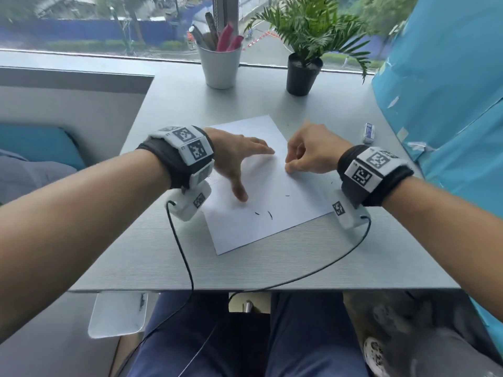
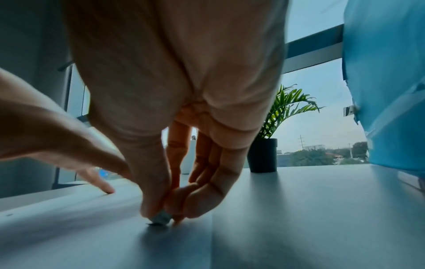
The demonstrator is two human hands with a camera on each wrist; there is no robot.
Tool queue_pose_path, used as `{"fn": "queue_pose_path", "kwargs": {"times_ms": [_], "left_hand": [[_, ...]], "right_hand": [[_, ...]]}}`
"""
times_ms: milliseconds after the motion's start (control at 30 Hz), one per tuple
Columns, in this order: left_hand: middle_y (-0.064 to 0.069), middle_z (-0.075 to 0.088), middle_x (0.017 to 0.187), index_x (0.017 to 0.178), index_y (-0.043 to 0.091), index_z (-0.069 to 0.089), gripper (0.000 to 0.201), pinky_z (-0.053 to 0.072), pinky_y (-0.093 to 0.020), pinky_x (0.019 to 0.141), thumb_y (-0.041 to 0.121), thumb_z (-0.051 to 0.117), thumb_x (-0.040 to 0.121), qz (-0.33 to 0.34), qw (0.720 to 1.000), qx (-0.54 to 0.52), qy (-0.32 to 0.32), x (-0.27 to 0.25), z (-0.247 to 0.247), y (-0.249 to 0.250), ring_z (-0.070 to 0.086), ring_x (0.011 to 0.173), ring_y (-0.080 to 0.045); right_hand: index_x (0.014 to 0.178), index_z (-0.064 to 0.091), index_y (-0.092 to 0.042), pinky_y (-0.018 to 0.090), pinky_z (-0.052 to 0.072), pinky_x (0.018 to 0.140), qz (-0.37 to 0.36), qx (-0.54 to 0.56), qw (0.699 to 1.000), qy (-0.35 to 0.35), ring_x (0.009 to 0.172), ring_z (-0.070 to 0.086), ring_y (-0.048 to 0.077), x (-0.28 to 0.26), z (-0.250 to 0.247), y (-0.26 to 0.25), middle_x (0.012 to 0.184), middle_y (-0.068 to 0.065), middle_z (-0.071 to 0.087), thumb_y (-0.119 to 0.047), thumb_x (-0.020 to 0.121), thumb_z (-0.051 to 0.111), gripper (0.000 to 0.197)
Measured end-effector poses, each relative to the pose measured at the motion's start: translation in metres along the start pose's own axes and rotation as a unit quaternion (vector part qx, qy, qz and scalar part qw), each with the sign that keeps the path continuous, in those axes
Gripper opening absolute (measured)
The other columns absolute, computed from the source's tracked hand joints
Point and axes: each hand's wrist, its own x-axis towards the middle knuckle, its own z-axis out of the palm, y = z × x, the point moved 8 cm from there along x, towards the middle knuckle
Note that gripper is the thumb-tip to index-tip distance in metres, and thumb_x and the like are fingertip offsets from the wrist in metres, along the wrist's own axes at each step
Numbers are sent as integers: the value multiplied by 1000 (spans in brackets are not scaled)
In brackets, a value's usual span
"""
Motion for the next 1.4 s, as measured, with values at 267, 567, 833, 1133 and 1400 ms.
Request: {"fn": "queue_pose_path", "kwargs": {"times_ms": [267, 567, 833, 1133, 1400], "left_hand": [[15, 29, 153, 149, 44, 30, 115, 30, -47, 117, 65, 88, 52, 11, 999, -27, 37, 8, -13, -9, 31, 139, -14], [12, 26, 154, 149, 37, 29, 122, 27, -46, 118, 74, 84, 47, 35, 997, -39, 62, 17, -7, -6, 27, 140, -21], [7, 19, 163, 156, 35, 24, 120, 16, -37, 123, 67, 85, 57, 45, 996, -42, 68, 13, -5, -5, 18, 149, -20], [14, -1, 167, 159, 39, 10, 127, 6, -38, 125, 69, 82, 58, 27, 998, -36, 38, 15, 3, -11, 0, 153, -7], [17, -6, 166, 159, 39, 6, 126, 1, -35, 125, 66, 82, 62, 14, 999, -37, 27, 12, 2, -10, -5, 152, -5]], "right_hand": [[76, 76, -15, 24, 53, 63, -36, 2, 999, -25, 65, 63, 10, 3, 5, -4, 72, -2, 69, -18, 73, 82, 7], [75, 76, -13, 29, 57, 68, -45, 20, 998, 40, 68, 63, 14, 32, -5, -14, 71, -2, 67, -16, 74, 79, 4], [74, 76, -19, 31, 58, 69, -81, 9, 996, -24, 71, 69, 15, 19, 2, -27, 73, -1, 72, -19, 72, 80, 4], [76, 78, -15, 25, 57, 66, -107, 31, 991, -69, 69, 69, 11, -2, 15, -35, 71, -5, 73, -17, 74, 79, 3], [69, 73, -18, 24, 58, 63, -111, 36, 992, -56, 67, 69, 11, -17, 20, -41, 70, -3, 72, -13, 75, 77, 8]]}}
